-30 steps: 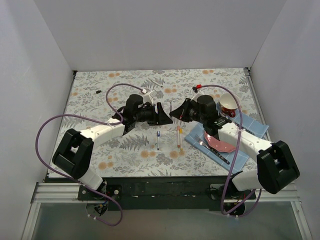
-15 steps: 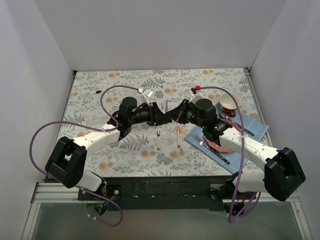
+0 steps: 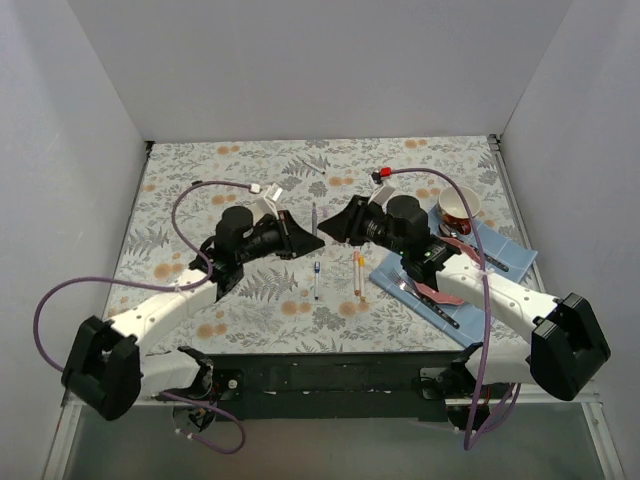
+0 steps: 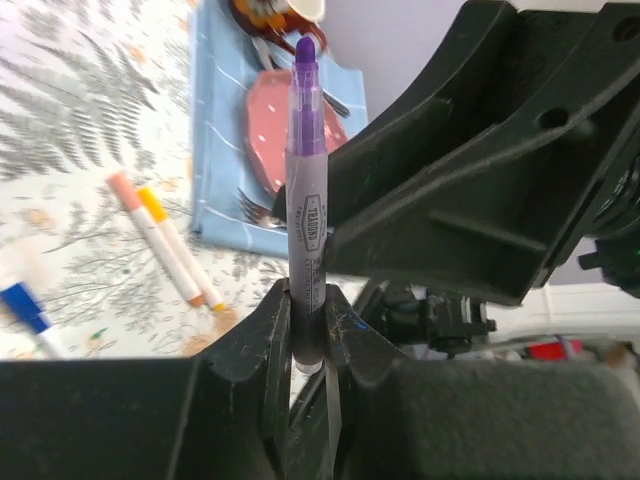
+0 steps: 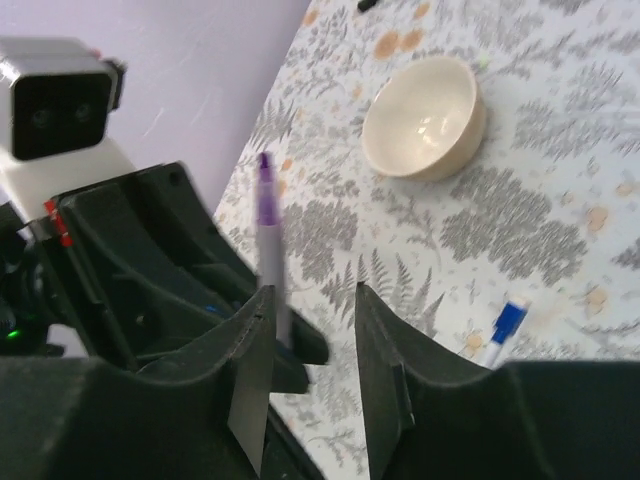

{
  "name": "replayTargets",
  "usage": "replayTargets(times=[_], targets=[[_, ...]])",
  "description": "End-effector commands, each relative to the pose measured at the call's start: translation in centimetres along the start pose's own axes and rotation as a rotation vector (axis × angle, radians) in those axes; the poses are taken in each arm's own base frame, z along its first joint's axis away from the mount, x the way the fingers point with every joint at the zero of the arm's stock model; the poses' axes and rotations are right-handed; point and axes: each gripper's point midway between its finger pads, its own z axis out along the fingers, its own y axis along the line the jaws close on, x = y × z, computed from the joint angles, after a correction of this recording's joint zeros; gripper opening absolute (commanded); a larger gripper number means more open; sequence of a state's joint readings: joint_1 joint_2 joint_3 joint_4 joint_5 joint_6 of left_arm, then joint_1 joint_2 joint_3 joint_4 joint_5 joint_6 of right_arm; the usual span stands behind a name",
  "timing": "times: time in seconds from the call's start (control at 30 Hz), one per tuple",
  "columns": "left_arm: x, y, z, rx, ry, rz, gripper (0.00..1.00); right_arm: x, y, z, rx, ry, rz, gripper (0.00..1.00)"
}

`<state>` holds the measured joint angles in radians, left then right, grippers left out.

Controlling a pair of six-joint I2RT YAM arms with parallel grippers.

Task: Insert the pens into the pen caps
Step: Pass the pen from the right arm to the left, then grab a pen cap on the table with the right arm

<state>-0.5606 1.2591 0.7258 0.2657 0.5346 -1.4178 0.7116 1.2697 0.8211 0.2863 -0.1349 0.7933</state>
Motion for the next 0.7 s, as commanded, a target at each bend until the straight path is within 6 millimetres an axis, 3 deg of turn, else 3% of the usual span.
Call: replayTargets(times=[0.0,0.03,0.07,0.1,0.13,0.17,0.2,0.23,0.27,0.3,0.37,0.4,0.43,0.5,0.67], targets=[[-2.9,2.1,-4.8,-0.169,-0.166,0.081,0.0,-3.6,-1.8,1.4,0.11,-0.084,-0.137,0.44],[-2.9,2.9,-5.6,-0.215,-0.179,0.074,0.0,-5.6,-1.7,2.0,0.151,-0.128,-0.165,0.45],[-3.7,2.6,-6.8,-0.225,-0.216,0.092,0.0,-6.0,-2.9,2.7,0.203,-0.12,-0.216,0.45],[-3.8,2.6,-7.4,-0.238,-0.22,0.121,0.0,-4.5,-6.3,4.3,0.321,-0.037,-0.228,0.43],[-3.7,2.2,-7.8,-0.228,-0.213,0.147,0.0,-6.9,-6.2,5.4,0.371,-0.075,-0.251,0.43],[-3.5,1.8,-8.1,-0.214,-0.202,0.174,0.0,-7.7,-7.3,6.3,0.412,-0.052,-0.275,0.42],[-3.6,1.0,-8.6,-0.197,-0.198,0.235,0.0,-5.1,-10.8,7.7,0.505,0.067,-0.273,0.41],[-3.4,0.7,-8.7,-0.182,-0.184,0.263,0.0,-5.5,-11.8,8.3,0.559,0.073,-0.284,0.41],[-2.8,-0.2,-8.7,-0.134,-0.149,0.291,0.0,-7.7,-10.7,9.5,0.558,0.04,-0.294,0.41],[-2.5,-0.7,-8.8,-0.107,-0.131,0.341,0.0,-5.8,-13.3,10.6,0.62,0.113,-0.298,0.42],[-1.8,-0.9,-8.8,-0.078,-0.097,0.359,0.0,-7.1,-13.6,12.2,0.643,0.094,-0.306,0.42],[-1.5,-0.6,-8.7,-0.082,-0.087,0.357,0.0,-5.6,-15.4,13.2,0.675,0.142,-0.308,0.43],[-1.5,-0.6,-8.8,-0.081,-0.087,0.363,0.0,-5.5,-16.1,13.7,0.697,0.148,-0.31,0.43],[-1.4,-0.2,-8.8,-0.092,-0.095,0.358,0.0,-4.9,-17.4,15.2,0.712,0.172,-0.319,0.44],[-2.2,-0.6,-9.5,-0.114,-0.142,0.393,0.0,-3.8,-20.0,17.0,0.765,0.202,-0.344,0.45]])
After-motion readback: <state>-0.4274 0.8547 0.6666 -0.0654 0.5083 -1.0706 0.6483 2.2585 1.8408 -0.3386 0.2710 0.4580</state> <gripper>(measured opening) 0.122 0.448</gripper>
